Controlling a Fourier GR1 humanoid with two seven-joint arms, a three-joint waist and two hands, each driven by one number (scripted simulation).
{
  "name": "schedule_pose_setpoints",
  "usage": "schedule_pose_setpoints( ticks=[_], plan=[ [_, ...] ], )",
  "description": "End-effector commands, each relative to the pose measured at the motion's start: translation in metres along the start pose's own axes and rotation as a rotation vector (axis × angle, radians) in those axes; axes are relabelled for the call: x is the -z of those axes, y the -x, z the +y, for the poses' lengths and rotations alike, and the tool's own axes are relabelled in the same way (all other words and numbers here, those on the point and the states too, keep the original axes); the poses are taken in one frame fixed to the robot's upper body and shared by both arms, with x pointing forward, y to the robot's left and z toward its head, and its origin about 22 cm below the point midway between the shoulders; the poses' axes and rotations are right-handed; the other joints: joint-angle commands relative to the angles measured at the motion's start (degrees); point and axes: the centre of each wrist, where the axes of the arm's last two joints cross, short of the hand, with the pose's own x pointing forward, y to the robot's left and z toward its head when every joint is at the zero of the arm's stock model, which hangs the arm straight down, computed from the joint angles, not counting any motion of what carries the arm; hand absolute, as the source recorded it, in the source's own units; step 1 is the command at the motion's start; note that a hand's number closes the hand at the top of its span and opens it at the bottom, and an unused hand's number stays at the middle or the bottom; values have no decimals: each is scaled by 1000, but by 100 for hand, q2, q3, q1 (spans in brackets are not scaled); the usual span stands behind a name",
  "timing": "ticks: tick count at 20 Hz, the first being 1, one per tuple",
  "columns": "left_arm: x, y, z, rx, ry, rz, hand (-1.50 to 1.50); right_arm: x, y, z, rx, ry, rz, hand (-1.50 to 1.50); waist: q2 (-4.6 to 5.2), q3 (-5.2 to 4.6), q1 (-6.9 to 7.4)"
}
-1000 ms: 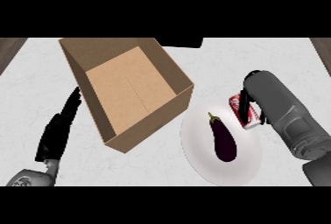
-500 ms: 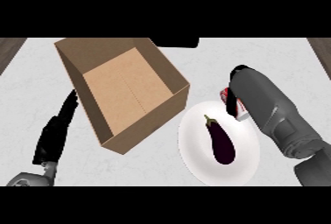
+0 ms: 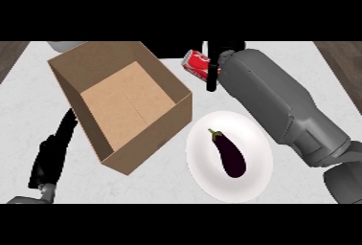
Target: Pick the can from the plate and place it in the cardboard box
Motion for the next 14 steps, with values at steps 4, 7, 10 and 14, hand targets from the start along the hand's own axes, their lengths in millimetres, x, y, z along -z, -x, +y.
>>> schedule_pose_setpoints(
  ticks=[4,7,10,14],
  plan=[
    [-4,9,6,-14,-55,26,0,-32,-3,27,217,372,-281,150,71,-10,-320],
    [-11,9,12,-4,-52,1,0,-58,-5,10,430,491,-425,150,89,-7,-178],
    [-7,9,9,-2,-37,-21,0,-79,4,10,522,559,-559,150,178,-20,-105],
    [-3,3,7,-10,-2,-35,0,-117,0,14,579,597,-636,150,241,-32,84]
  ],
)
